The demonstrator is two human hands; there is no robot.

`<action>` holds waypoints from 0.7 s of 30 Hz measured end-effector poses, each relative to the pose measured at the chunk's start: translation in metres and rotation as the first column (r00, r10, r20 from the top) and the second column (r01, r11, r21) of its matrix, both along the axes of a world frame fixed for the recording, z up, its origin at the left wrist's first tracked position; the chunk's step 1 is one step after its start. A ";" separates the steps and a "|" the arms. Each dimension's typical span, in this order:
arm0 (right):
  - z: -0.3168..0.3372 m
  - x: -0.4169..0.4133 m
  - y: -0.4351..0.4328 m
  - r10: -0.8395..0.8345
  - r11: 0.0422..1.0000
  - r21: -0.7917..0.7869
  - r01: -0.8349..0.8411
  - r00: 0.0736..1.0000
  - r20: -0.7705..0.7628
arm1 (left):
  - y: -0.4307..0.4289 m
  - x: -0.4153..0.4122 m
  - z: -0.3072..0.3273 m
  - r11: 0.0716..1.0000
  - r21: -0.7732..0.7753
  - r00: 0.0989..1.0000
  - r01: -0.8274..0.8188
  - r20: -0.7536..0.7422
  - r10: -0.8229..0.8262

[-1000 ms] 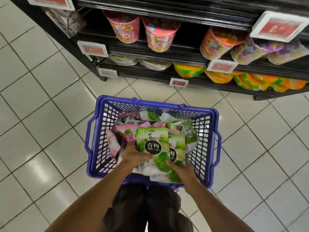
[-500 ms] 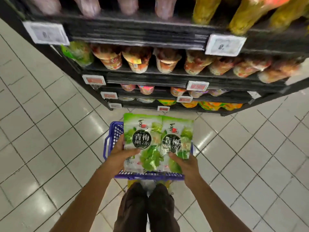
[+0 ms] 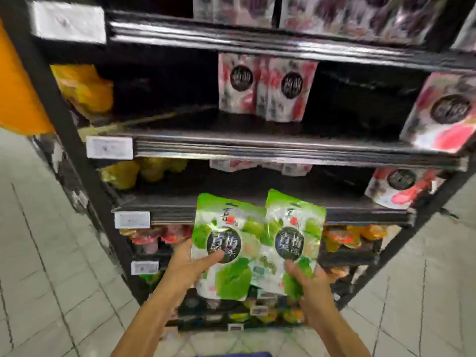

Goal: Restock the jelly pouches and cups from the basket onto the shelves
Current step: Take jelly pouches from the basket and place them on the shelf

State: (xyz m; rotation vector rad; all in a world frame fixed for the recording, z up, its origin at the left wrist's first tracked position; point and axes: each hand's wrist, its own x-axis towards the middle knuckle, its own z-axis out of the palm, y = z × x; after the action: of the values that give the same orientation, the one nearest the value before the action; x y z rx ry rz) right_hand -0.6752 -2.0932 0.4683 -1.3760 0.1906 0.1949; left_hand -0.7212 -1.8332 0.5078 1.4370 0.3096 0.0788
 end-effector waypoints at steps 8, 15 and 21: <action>0.170 0.008 0.005 -0.027 0.996 0.086 -0.005 0.931 0.364 | 0.030 0.007 0.144 0.999 0.034 0.960 0.022 0.277 -0.030; 0.246 -0.005 -0.007 -0.105 0.993 0.094 0.064 0.834 0.542 | 0.020 0.010 0.231 0.997 0.047 0.895 0.065 0.438 -0.079; 0.298 0.008 -0.033 -0.156 0.987 0.119 0.103 0.756 0.635 | -0.007 0.035 0.297 0.992 0.057 0.822 0.116 0.555 -0.128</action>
State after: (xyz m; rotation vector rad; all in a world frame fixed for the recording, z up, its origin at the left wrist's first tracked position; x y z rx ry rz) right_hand -0.6675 -2.1263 0.7665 -1.2722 -0.3005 -0.3938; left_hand -0.6864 -1.8402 0.8052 1.3831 -0.2708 0.3926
